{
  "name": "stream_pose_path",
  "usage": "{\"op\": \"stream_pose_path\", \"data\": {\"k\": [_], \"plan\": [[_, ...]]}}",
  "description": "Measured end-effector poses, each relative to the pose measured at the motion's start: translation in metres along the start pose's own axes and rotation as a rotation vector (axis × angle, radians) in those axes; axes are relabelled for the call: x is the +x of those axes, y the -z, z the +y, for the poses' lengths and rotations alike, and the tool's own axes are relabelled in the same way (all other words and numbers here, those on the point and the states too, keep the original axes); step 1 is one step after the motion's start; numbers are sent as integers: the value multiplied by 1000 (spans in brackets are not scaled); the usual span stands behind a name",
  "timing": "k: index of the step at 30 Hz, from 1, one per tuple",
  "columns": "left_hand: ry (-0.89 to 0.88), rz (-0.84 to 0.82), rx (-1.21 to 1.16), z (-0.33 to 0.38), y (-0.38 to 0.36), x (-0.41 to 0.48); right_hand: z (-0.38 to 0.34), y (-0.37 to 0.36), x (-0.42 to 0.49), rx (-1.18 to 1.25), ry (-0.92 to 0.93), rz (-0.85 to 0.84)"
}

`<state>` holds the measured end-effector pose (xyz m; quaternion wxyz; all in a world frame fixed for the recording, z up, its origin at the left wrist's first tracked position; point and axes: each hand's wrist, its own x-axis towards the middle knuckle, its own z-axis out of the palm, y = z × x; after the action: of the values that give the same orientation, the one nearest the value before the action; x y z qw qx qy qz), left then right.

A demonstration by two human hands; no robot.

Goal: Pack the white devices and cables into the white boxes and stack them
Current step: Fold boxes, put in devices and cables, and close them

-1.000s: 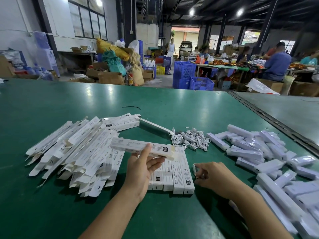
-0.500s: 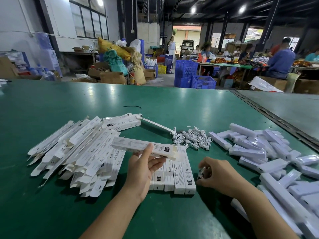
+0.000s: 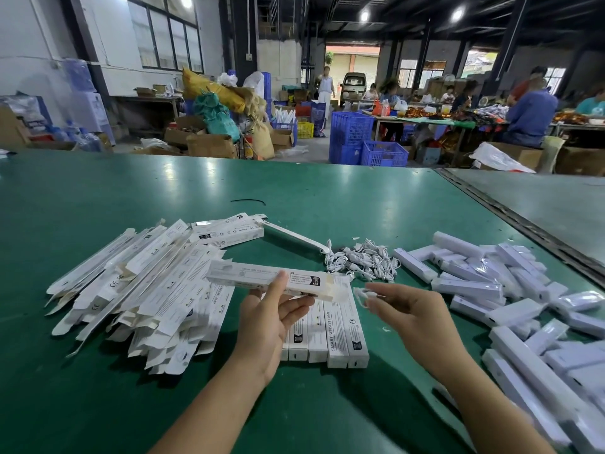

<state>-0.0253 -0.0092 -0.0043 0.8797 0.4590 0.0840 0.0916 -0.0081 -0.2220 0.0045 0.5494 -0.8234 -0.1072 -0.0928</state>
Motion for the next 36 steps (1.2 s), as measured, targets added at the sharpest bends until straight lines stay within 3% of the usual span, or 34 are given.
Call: {"op": "stream_pose_path", "data": {"k": [9, 19, 28, 36], "plan": [[-26, -76, 42, -3, -9, -6, -13, -24, -8, 486, -173, -50], [-116, -141, 143, -10, -12, -14, -8, -31, -8, 499, -214, 134], [-119, -89, 122, -10, -11, -11, -8, -35, -8, 557, -299, 49], [-147, -143, 193, -11, -12, -13, -9, -37, -9, 683, -269, 26]]}}
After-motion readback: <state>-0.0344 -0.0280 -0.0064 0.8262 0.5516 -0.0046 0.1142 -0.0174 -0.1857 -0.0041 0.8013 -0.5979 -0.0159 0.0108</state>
